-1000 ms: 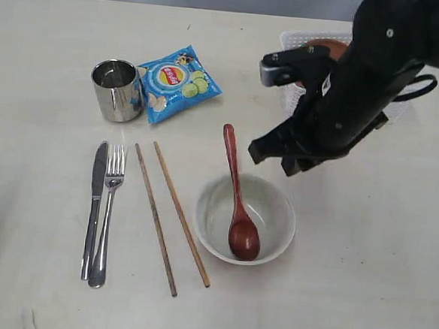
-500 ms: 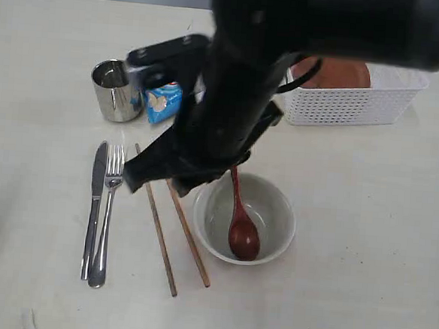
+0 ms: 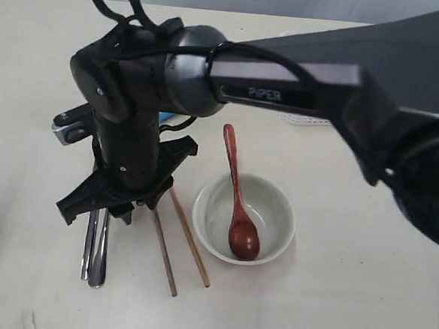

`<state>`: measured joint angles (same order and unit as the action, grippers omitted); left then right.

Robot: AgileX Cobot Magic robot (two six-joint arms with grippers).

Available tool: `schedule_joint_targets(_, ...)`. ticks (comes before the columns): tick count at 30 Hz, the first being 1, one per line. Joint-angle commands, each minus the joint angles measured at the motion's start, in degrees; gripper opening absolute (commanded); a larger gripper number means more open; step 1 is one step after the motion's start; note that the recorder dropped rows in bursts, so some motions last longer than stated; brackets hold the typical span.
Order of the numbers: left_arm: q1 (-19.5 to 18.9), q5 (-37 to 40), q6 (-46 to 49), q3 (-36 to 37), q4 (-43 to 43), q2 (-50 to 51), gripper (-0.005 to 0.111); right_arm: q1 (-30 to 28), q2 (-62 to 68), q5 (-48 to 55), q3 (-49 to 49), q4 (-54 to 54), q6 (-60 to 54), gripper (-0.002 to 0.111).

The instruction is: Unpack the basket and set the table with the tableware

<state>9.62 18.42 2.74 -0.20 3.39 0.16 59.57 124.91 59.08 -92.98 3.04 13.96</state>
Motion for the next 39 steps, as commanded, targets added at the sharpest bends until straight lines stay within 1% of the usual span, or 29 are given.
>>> schedule_joint_targets(1,0.4,-0.1,0.1,0.2,-0.7,-0.2,0.000,-0.2,2.1,1.4,-0.6,-3.0,2.2,0.037)
schedule_joint_targets(9,0.4,-0.1,0.1,0.2,-0.7,-0.2,0.000,-0.2,2.6,1.4,-0.6,-5.1,3.0,0.037)
schedule_joint_targets(17,0.4,-0.1,0.1,0.2,-0.7,-0.2,0.000,-0.2,5.6,1.6,-0.6,-3.0,2.5,0.037)
schedule_joint_targets(19,0.4,-0.1,0.1,0.2,-0.7,-0.2,0.000,-0.2,5.9,2.6,-0.6,-3.0,2.5,0.034)
schedule_joint_targets(20,0.4,-0.1,0.1,0.2,-0.7,-0.2,0.000,-0.2,5.9,2.8,-0.6,-3.5,2.5,0.030)
schedule_joint_targets(23,0.4,-0.1,0.1,0.2,-0.7,-0.2,0.000,-0.2,5.9,3.2,-0.6,-3.5,1.8,0.010)
schedule_joint_targets(24,0.4,-0.1,0.1,0.2,-0.7,-0.2,0.000,-0.2,5.9,3.3,-0.6,-3.6,1.5,0.000)
schedule_joint_targets(32,0.4,-0.1,0.1,0.2,-0.7,-0.2,0.000,-0.2,4.4,4.2,-0.7,-3.6,1.9,0.000)
schedule_joint_targets(36,0.4,-0.1,0.1,0.2,-0.7,-0.2,0.000,-0.2,-6.3,4.9,-0.7,-7.4,4.2,0.000)
schedule_joint_targets(37,0.4,-0.1,0.1,0.2,-0.7,-0.2,0.000,-0.7,-9.9,6.8,-0.7,-7.8,4.2,0.000)
schedule_joint_targets(39,0.4,-0.1,0.1,0.2,-0.7,-0.2,0.000,-2.8,-12.9,10.2,-0.7,-7.8,4.9,0.000)
